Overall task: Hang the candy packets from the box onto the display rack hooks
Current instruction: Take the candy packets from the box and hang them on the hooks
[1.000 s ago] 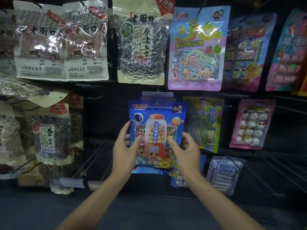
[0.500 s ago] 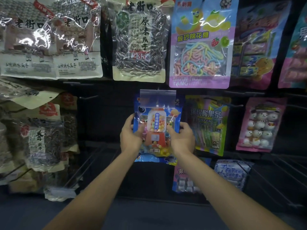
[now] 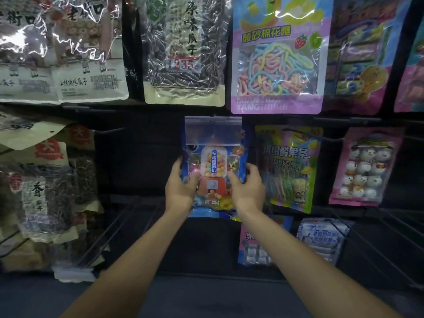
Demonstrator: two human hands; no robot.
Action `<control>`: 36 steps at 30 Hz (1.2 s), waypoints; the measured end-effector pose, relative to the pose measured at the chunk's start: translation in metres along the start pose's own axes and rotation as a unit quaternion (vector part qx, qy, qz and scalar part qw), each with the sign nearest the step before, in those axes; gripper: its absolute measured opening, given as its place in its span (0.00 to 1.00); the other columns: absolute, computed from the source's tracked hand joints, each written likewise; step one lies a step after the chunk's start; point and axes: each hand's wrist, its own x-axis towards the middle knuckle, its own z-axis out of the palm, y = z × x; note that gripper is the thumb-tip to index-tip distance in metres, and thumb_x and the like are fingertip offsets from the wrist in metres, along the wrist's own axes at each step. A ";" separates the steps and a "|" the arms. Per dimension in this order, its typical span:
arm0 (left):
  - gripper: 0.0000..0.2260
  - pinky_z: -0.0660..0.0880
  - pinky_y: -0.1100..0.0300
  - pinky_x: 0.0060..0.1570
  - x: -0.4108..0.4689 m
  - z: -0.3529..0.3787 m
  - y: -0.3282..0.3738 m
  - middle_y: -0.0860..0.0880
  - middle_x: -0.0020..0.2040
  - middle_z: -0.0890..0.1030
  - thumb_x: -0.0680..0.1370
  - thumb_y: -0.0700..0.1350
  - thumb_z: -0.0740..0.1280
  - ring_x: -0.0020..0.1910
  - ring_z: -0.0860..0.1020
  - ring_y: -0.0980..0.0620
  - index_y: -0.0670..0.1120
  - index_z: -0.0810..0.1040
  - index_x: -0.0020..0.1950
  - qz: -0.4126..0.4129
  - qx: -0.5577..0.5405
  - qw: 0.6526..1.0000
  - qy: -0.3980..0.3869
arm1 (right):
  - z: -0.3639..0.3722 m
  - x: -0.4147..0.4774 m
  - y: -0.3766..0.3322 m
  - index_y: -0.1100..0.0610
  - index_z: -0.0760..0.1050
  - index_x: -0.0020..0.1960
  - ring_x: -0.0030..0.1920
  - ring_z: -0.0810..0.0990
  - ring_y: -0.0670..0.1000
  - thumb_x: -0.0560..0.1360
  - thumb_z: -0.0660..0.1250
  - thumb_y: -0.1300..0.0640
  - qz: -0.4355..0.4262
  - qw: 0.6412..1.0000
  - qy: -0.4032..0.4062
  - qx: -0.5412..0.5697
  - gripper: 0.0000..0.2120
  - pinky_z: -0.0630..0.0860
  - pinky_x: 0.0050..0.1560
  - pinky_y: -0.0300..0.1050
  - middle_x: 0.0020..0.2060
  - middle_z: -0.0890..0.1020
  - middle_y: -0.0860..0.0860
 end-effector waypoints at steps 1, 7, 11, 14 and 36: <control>0.29 0.82 0.64 0.46 -0.002 0.000 -0.002 0.50 0.64 0.81 0.80 0.46 0.74 0.57 0.84 0.53 0.55 0.68 0.78 0.012 0.004 1.000 -0.009 | 0.000 -0.002 0.002 0.48 0.73 0.70 0.51 0.83 0.52 0.80 0.73 0.48 -0.006 1.000 -0.001 -0.005 0.20 0.79 0.49 0.49 0.52 0.84 0.46; 0.45 0.83 0.57 0.52 -0.003 0.005 -0.012 0.51 0.69 0.74 0.66 0.52 0.84 0.64 0.78 0.52 0.59 0.66 0.78 0.052 0.068 0.996 -0.028 | 0.006 -0.014 0.010 0.42 0.53 0.84 0.64 0.80 0.54 0.81 0.71 0.51 -0.019 0.997 -0.031 -0.062 0.39 0.79 0.58 0.51 0.68 0.78 0.47; 0.46 0.81 0.43 0.61 -0.002 0.011 -0.016 0.52 0.67 0.78 0.67 0.51 0.83 0.63 0.81 0.51 0.61 0.62 0.79 0.046 0.065 0.996 -0.033 | 0.012 -0.012 0.011 0.42 0.42 0.85 0.76 0.70 0.57 0.82 0.70 0.54 -0.012 0.993 -0.034 -0.112 0.45 0.77 0.63 0.56 0.81 0.63 0.52; 0.46 0.78 0.51 0.63 0.000 0.017 -0.017 0.49 0.70 0.75 0.72 0.47 0.82 0.66 0.78 0.50 0.57 0.58 0.83 0.044 0.084 0.995 -0.034 | 0.013 -0.008 0.015 0.42 0.40 0.85 0.71 0.75 0.57 0.83 0.69 0.53 -0.024 0.992 -0.045 -0.117 0.44 0.76 0.60 0.54 0.79 0.66 0.52; 0.44 0.76 0.37 0.66 -0.041 -0.008 -0.031 0.34 0.79 0.62 0.74 0.47 0.80 0.71 0.74 0.33 0.47 0.59 0.84 0.314 0.459 0.831 0.009 | -0.001 -0.019 0.047 0.46 0.64 0.82 0.81 0.61 0.64 0.69 0.80 0.68 -0.355 0.868 0.024 -0.347 0.48 0.81 0.65 0.57 0.79 0.60 0.63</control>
